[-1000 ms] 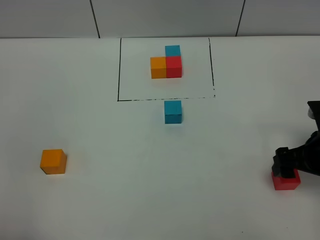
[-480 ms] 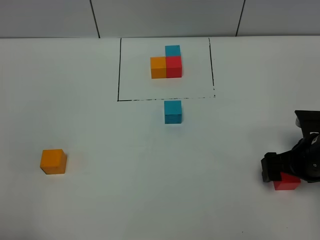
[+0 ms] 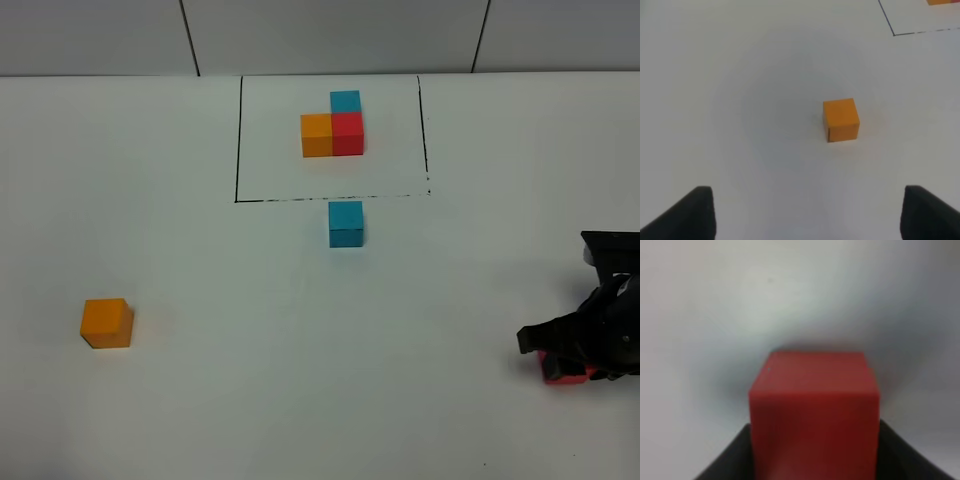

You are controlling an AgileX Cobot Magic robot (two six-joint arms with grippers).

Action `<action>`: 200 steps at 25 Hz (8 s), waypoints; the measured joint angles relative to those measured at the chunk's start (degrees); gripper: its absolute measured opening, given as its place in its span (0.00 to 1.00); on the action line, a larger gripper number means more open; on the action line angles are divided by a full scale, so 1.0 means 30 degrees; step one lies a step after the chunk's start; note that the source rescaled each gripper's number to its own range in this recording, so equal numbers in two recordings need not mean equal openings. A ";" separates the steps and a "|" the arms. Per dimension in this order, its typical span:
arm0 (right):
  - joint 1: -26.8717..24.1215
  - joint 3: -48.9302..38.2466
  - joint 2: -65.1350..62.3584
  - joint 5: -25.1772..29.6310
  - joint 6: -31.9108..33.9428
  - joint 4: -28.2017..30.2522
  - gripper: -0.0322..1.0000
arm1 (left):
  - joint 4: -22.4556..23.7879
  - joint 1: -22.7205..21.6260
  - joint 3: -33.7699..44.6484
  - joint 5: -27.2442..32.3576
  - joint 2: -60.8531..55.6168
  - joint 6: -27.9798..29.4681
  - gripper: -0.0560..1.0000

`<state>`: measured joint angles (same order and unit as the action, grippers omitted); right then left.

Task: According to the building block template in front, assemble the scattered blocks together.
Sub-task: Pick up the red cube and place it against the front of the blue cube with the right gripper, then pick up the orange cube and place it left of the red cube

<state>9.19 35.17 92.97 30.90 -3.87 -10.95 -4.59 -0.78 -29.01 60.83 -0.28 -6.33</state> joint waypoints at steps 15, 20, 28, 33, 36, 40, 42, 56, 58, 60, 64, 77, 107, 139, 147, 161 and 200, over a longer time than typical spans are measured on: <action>0.9003 0.7077 0.1555 0.4304 1.4850 0.7468 0.06 | 0.0000 0.0000 0.0000 0.0000 0.0000 0.0000 0.73; 1.0963 1.1260 0.4570 0.6250 1.6828 0.8104 0.06 | 0.0000 0.0000 0.0000 0.0000 0.0000 0.0000 0.73; 1.1305 1.5945 0.8106 0.6509 1.6255 0.6764 0.06 | 0.0000 0.0000 0.0000 0.0000 0.0000 0.0000 0.73; 1.1305 1.6634 0.9243 0.6101 1.6210 0.6724 0.06 | 0.0000 0.0000 0.0000 0.0000 0.0000 0.0000 0.73; 1.1286 1.6700 0.9614 0.5670 1.6180 0.6741 0.06 | 0.0000 0.0000 0.0000 0.0000 0.0000 0.0000 0.73; 1.1121 1.7254 1.0191 0.5671 1.5927 0.7026 0.06 | 0.0000 0.0000 0.0000 0.0000 0.0000 0.0000 0.73; 1.0985 1.7670 1.0624 0.5962 1.5382 0.7043 0.06 | 0.0000 0.0000 0.0000 0.0000 0.0000 0.0000 0.73; 1.0532 1.8243 1.0970 0.6083 1.4641 0.6922 0.06 | 0.0000 0.0000 0.0000 0.0000 0.0000 0.0000 0.73; 1.0532 1.8243 1.0985 0.5938 1.4641 0.6922 0.06 | 0.0000 0.0000 0.0000 0.0000 0.0000 0.0000 0.73; 1.0532 1.8279 1.1075 0.5925 1.4641 0.6922 0.06 | 0.0000 0.0000 0.0000 0.0000 0.0000 0.0000 0.73; 1.0532 1.8280 1.1162 0.5818 1.4641 0.6940 0.06 | 0.0000 0.0000 0.0000 0.0000 0.0000 0.0000 0.73; 1.0506 1.8280 1.1169 0.5540 1.5149 0.6961 0.06 | 0.0000 0.0000 0.0000 0.0000 0.0000 0.0000 0.73; 1.0302 1.8456 1.1616 0.5021 1.5224 0.7496 0.06 | 0.0000 0.0000 0.0000 0.0000 0.0000 0.0000 0.73; 1.0080 1.8441 1.1638 0.4794 1.5224 0.7196 0.13 | 0.0000 0.0000 0.0000 0.0000 0.0000 0.0000 0.73; 0.9706 1.8294 1.0829 0.5194 1.5163 0.7287 0.72 | 0.0000 0.0000 0.0000 0.0000 0.0000 0.0000 0.73; 0.8551 1.7258 0.6615 0.7370 1.0853 0.7105 1.00 | 0.0000 0.0000 0.0000 0.0000 0.0000 0.0000 0.73; -0.1087 0.0741 -1.9017 0.9075 0.3529 0.4720 1.00 | 0.0000 0.0000 0.0000 0.0000 0.0000 0.0000 0.73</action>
<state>5.92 37.39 35.92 58.13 6.72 3.21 -4.59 -0.78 -29.01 60.83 -0.28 -6.33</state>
